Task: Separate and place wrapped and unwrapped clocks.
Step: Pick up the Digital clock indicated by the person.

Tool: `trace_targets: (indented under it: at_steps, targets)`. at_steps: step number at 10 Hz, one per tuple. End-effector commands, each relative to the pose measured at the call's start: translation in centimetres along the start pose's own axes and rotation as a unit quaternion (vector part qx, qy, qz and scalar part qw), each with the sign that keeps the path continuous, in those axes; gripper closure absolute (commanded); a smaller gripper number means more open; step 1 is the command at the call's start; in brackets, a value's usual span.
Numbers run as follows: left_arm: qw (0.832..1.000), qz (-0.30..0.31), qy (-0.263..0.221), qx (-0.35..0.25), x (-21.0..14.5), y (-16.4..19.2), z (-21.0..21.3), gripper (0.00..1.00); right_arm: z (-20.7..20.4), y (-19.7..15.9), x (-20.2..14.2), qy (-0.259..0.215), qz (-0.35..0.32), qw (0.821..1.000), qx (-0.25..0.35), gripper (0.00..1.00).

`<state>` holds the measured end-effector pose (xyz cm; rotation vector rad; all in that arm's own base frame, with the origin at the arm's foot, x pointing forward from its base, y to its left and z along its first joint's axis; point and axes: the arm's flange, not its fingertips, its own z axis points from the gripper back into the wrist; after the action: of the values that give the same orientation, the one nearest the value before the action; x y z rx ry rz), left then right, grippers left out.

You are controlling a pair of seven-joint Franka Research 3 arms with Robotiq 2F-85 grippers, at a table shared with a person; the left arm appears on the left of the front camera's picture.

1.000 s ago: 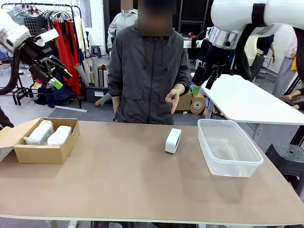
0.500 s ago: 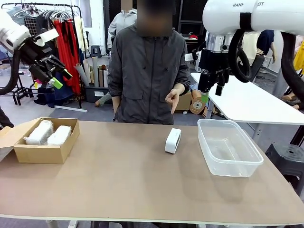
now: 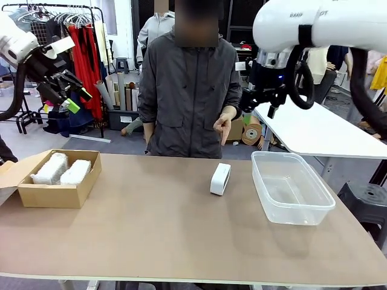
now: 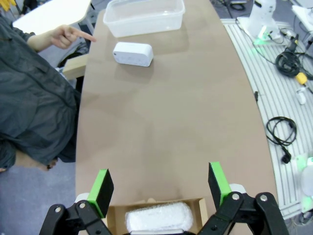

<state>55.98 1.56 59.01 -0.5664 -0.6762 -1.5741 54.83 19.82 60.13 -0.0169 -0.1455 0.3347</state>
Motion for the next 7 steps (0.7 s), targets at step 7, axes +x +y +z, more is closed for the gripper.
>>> trace_targets:
  at_steps: [7]
  targets:
    - [1.0,-0.001,0.004,-0.002,0.0,-0.1,0.0,0.0,-6.4,3.3,9.5,-0.077,-0.324,0.941,-0.056,0.0]
